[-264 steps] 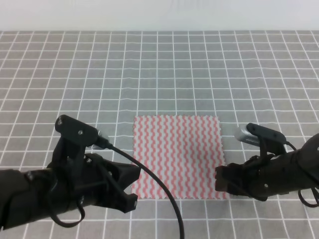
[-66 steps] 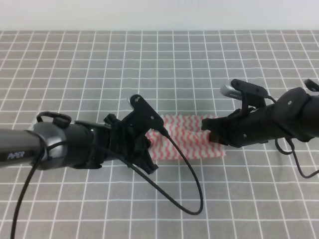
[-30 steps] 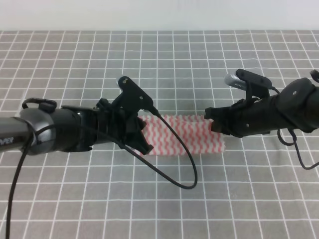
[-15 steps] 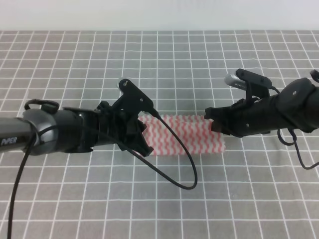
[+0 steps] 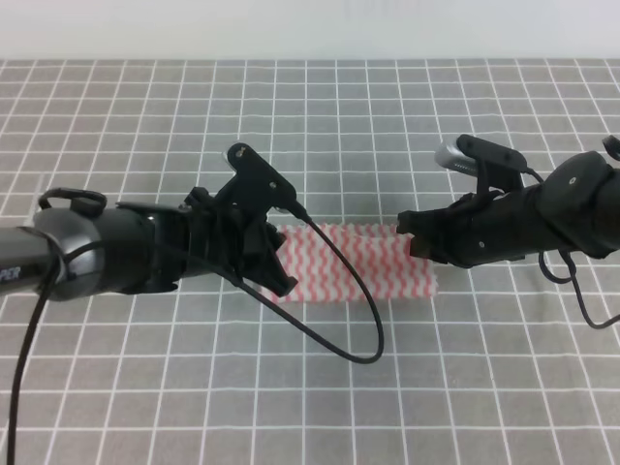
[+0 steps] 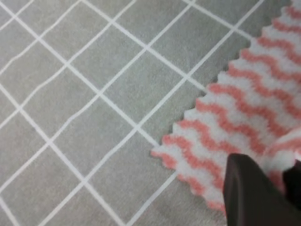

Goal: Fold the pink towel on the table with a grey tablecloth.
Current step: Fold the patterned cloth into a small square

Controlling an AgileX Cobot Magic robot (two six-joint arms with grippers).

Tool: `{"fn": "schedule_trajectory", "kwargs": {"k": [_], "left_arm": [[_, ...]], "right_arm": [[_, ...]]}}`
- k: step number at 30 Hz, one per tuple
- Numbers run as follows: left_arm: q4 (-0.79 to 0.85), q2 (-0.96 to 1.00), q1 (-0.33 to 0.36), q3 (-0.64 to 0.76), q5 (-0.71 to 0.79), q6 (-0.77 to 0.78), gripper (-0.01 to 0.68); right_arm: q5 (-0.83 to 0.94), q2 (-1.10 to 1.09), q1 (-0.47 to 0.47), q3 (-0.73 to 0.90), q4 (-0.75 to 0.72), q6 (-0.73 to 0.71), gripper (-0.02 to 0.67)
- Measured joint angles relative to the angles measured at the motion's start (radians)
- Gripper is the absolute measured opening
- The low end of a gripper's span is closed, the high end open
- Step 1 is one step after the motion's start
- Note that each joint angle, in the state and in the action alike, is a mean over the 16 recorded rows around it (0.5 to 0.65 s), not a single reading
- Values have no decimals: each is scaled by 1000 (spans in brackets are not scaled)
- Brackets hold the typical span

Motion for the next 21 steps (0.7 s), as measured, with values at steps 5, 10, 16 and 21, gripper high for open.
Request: {"fn": "schedule_trajectory", "kwargs": {"k": [5,10,16,21], "left_arm": [[-1,-19,0,-5,-45,-2,169],[-1,-34,0,-13,-95,-8,201],[-5,-58,0,-23,-84,-45,212],[-4,-60,0,-27,10,-88,212]], "right_arm": [[1,0,0,0,2,-6,-15],[2,0,0,0,2,-7,-15],[3,0,0,0,2,-9,-15],[4,0,0,0,2,-9,-15]]}}
